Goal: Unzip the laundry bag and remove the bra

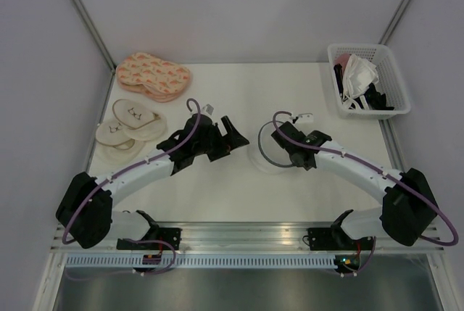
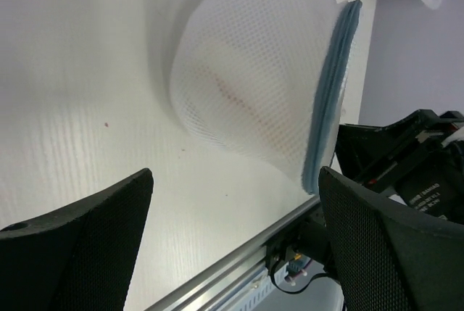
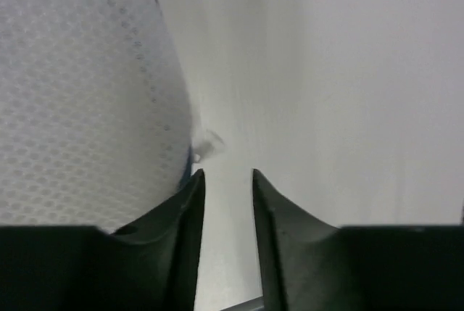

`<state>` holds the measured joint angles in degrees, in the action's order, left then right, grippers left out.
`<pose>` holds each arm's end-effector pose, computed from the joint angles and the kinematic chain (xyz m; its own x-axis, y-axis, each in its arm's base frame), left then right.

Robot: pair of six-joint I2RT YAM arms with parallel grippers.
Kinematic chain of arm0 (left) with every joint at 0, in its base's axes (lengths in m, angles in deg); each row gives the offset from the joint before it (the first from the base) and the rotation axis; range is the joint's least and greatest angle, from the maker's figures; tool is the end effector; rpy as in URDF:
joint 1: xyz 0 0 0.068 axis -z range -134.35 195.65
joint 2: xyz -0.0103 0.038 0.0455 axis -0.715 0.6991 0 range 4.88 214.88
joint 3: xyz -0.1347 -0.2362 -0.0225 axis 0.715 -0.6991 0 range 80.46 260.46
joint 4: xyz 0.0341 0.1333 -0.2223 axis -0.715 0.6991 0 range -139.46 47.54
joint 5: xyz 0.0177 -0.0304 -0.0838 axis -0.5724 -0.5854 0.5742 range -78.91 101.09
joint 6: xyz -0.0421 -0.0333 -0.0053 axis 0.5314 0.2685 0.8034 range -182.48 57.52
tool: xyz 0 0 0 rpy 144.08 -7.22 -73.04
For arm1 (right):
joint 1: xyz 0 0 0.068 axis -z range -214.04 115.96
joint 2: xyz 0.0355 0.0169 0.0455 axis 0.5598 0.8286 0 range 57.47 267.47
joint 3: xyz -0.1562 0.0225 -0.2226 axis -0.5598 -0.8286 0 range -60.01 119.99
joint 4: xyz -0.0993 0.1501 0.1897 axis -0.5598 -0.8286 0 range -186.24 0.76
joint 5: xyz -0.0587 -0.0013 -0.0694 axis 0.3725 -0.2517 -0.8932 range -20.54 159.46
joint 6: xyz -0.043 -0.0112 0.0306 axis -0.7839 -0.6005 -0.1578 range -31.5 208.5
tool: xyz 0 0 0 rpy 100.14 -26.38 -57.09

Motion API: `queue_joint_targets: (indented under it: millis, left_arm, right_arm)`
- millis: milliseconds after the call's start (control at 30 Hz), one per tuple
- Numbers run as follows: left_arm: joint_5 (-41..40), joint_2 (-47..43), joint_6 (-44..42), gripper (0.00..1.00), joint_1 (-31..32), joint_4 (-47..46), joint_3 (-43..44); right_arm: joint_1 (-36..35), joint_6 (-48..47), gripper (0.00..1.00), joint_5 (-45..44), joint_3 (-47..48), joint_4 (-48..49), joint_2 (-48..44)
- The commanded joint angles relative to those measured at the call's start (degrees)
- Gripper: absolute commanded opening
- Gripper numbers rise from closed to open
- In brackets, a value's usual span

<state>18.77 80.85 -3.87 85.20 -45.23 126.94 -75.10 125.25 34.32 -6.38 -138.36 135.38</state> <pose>0.2202 -0.1880 0.2406 -0.8349 -0.4077 -0.3698 0.0079 0.6629 -0.7487 0.1961 0.1435 0.2268 -0.8262 -0.0707 -0.5589 0.1014 0.9573 -0.2709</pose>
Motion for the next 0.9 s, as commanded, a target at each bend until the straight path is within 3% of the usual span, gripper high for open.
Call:
queue_joint_targets:
  millis: [0, 33, 133, 300, 533, 733, 833, 867]
  left_arm:
    - [-3.91, 0.06, -2.79, 0.98, -0.88, 1.31, -1.04]
    - [-3.38, 1.28, -2.97, 0.98, -0.97, 1.13, -0.95]
    - [0.57, 4.70, -4.03, 0.96, -1.05, -3.87, -1.30]
    - [9.34, 10.24, -4.21, 0.94, -1.32, -21.59, -2.36]
    - [19.19, 19.65, 12.55, 0.95, -2.99, -27.69, -0.34]
    - [25.54, 25.81, 20.92, 0.92, -2.46, -32.52, 1.86]
    - [25.98, 26.78, 23.65, 0.88, -1.94, -34.54, 2.39]
    - [26.07, 27.04, 24.09, 0.82, -1.85, -35.25, 2.56]
  right_arm:
    - [2.21, 0.69, 0.43, -3.36, 2.18, -2.03, 0.40]
    - [2.21, 0.69, 0.63, -2.93, 2.45, -2.03, 0.31]
    - [2.12, 1.48, 0.76, -2.31, 4.02, -2.82, -1.08]
    - [2.03, -0.71, 0.80, 1.99, 5.08, -0.63, -8.36]
    - [2.12, -4.49, 0.82, 4.02, 5.87, 0.70, -12.78]
    - [2.03, -7.48, 0.82, 8.84, 5.44, 4.21, -11.20]
    - [1.95, -8.10, 0.83, 10.17, 4.56, 7.45, -10.50]
    - [1.95, -8.36, 0.83, 10.87, 4.30, 8.68, -9.54]
